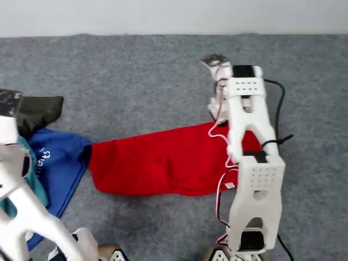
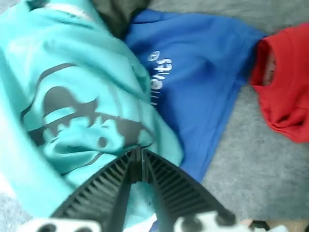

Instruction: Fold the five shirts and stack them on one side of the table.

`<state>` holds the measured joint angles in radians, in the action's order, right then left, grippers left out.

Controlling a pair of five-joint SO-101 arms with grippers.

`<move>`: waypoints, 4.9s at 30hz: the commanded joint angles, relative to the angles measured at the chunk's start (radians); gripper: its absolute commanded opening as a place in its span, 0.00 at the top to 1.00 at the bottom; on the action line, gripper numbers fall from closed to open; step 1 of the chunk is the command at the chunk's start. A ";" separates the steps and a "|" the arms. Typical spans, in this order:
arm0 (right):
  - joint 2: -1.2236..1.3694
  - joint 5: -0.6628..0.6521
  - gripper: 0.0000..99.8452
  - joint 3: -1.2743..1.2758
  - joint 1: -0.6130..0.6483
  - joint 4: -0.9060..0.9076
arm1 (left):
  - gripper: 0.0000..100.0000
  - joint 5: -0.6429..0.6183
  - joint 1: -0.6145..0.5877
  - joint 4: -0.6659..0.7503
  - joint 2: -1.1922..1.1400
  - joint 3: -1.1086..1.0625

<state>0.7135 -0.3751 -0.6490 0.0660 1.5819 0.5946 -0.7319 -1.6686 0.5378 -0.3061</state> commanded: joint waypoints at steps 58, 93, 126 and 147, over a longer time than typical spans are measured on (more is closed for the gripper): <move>0.159 0.014 0.99 -0.572 -0.248 0.205 | 0.98 -0.308 0.690 0.373 -0.856 0.085; 0.315 0.008 0.99 -0.582 -0.337 0.151 | 0.98 -0.304 0.681 0.299 -0.908 0.188; -0.325 0.026 0.72 0.345 -0.097 0.143 | 0.98 -0.287 0.219 -0.081 -0.152 0.183; -0.021 0.044 0.97 0.408 -0.097 -0.071 | 0.98 -0.276 0.192 -0.086 -0.150 0.185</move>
<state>0.6690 -0.3291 -0.2516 -0.0552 1.4868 0.3092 -0.5370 -1.7269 0.3506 -0.1419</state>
